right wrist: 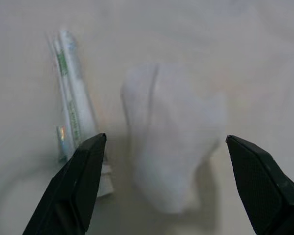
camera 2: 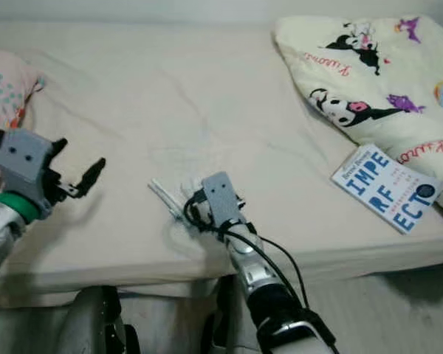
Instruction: Clean up the room
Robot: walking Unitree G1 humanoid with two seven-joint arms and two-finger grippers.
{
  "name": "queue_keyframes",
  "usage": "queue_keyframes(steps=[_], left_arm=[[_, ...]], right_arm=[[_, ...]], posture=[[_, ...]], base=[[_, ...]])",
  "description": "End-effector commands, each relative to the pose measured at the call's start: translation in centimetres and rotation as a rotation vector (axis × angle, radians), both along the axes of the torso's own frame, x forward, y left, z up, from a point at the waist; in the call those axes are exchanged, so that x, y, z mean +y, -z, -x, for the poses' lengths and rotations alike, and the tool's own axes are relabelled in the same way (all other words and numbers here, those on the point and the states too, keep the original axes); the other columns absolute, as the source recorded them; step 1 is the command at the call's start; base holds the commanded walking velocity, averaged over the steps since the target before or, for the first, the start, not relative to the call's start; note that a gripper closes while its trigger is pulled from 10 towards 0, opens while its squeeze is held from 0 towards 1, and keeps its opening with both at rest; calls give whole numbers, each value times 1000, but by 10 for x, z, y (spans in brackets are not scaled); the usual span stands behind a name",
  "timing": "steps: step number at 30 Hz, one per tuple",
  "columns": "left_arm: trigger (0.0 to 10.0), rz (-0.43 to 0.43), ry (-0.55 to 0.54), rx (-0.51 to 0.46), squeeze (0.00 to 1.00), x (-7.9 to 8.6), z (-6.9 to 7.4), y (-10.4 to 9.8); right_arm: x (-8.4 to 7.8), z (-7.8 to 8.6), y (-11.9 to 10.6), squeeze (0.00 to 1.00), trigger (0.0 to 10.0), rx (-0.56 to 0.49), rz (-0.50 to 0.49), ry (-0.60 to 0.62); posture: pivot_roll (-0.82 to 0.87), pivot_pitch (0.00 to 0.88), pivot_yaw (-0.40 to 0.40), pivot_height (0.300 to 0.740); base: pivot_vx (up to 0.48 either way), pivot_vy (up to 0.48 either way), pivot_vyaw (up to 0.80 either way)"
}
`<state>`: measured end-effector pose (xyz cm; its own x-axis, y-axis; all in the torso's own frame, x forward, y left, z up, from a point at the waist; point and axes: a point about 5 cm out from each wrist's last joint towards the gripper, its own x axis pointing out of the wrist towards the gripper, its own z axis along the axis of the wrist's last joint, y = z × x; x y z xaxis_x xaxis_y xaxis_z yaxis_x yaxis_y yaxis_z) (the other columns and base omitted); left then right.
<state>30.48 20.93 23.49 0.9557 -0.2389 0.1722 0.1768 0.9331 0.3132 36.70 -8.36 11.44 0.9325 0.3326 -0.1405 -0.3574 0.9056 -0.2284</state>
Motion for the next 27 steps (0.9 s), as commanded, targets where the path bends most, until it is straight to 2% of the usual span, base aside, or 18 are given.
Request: queue_keyframes(steps=[1,2,3,6,8,13,14,15,16,17,22,27], left_arm=[[10000,6,6,-1,0,0,3,-5],[10000,6,6,-1,0,0,3,-5],[10000,-19,48,27,0,-3,9,-2],[10000,-44,74,73,0,-3,18,5],[10000,-44,74,73,0,-3,18,5],[10000,-35,55,101,0,-1,25,7],[10000,-31,53,100,0,-3,27,7],[10000,-21,46,105,0,-6,32,7],[10000,-18,44,106,0,-7,34,8],[10000,-15,36,108,0,-7,36,8],[10000,5,3,108,0,-6,42,8],[10000,9,-1,112,0,-7,45,6]], right_arm=[[1,-1,4,1000,10000,5,18,10],[1,-1,4,1000,10000,5,18,10],[7,-4,1,1000,10000,31,-9,0],[14,-6,-1,1000,10000,71,-42,-36],[14,-6,-1,1000,10000,71,-42,-36],[21,-9,-3,1000,10000,72,3,-52],[21,-9,-3,1000,10000,69,46,-34],[20,-11,-3,957,10000,64,105,9],[19,-12,-3,957,10000,63,115,23],[18,-13,-5,0,10000,55,108,40],[10,-18,-12,0,10000,10,116,132],[5,-19,-10,0,10000,32,137,168]], posture=[[95,354,-33,585],[95,354,-33,585],[112,356,-34,585],[119,359,-34,585],[119,359,-34,585],[136,365,-36,585],[162,395,-41,585],[172,408,-42,585],[172,408,-42,585],[183,419,-42,585],[207,437,-40,585],[209,439,-40,585]], base=[[0,0,0],[0,0,0],[0,0,0],[0,0,0],[0,0,0],[0,0,0],[0,0,0],[0,0,0],[0,0,0],[0,0,0],[0,0,0],[0,0,0]])
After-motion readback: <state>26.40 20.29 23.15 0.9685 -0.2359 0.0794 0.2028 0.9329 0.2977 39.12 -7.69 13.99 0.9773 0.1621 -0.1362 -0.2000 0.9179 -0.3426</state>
